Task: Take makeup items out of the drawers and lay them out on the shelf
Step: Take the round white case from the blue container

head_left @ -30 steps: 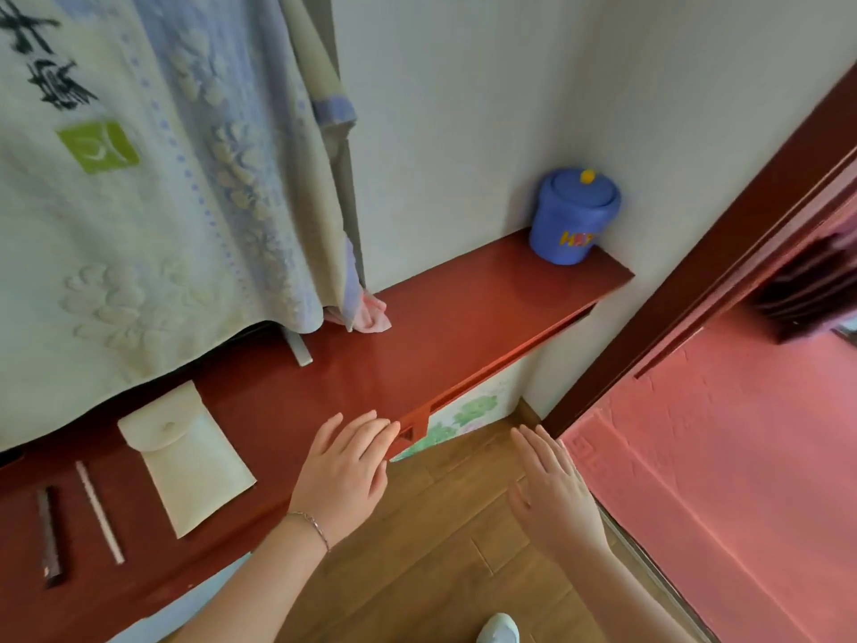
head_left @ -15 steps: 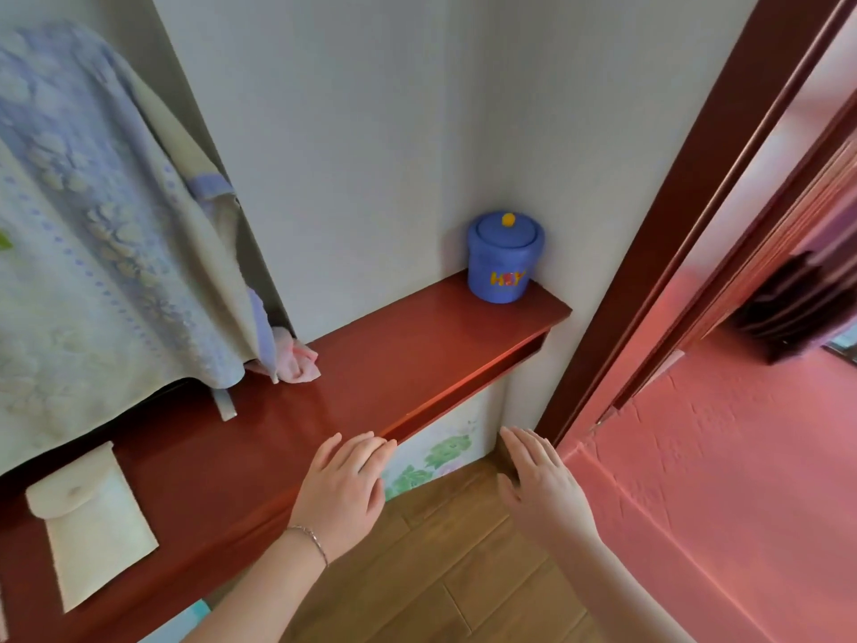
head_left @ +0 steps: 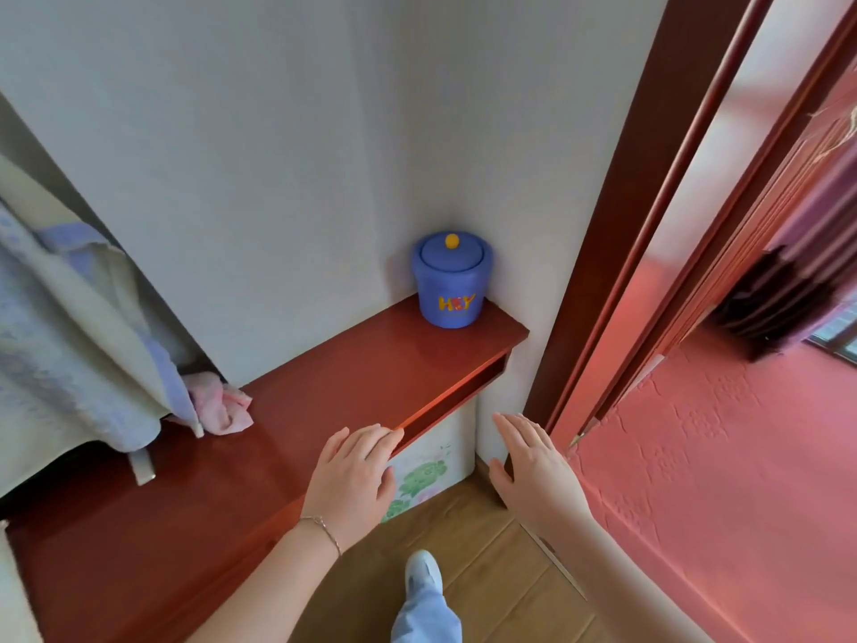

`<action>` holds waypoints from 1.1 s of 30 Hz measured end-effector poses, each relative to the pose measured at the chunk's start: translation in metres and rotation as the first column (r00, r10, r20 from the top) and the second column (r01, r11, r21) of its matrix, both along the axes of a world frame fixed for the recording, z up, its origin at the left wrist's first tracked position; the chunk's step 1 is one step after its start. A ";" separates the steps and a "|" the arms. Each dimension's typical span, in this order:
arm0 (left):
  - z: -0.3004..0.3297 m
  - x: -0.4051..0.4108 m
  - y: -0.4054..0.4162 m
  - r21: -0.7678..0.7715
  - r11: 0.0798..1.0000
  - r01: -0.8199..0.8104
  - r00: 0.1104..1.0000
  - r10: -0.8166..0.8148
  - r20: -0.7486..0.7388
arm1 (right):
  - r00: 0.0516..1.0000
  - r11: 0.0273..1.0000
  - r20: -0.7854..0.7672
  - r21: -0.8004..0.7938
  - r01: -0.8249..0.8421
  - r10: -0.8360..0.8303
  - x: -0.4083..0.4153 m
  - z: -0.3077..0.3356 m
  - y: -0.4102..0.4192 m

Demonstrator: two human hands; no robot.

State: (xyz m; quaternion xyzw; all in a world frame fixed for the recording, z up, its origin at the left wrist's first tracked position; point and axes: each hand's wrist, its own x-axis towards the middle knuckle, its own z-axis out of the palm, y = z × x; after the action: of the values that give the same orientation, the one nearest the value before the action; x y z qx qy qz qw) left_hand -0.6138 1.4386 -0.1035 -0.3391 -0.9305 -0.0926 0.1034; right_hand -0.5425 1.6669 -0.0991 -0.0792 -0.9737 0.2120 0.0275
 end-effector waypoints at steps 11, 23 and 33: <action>0.004 -0.123 0.078 0.075 0.997 0.015 0.997 -0.021 0.078 | 1.000 1.000 0.017 0.006 -0.010 0.010 -0.101 0.012 0.055; 0.023 -0.251 0.119 0.162 0.986 0.040 0.999 -0.041 0.003 | 0.998 0.998 -0.015 -0.023 0.061 -0.061 -0.214 0.037 0.075; 0.029 -0.287 0.140 0.216 0.976 -0.037 0.998 0.026 0.053 | 1.000 0.996 -0.016 -0.085 -0.005 0.004 -0.275 0.045 0.079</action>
State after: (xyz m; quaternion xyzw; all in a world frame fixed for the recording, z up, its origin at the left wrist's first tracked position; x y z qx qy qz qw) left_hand -0.9008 1.5789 -0.0742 -0.3087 -0.9223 -0.2003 0.1183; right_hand -0.8171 1.7462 -0.0537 -0.0764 -0.9636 0.2542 0.0315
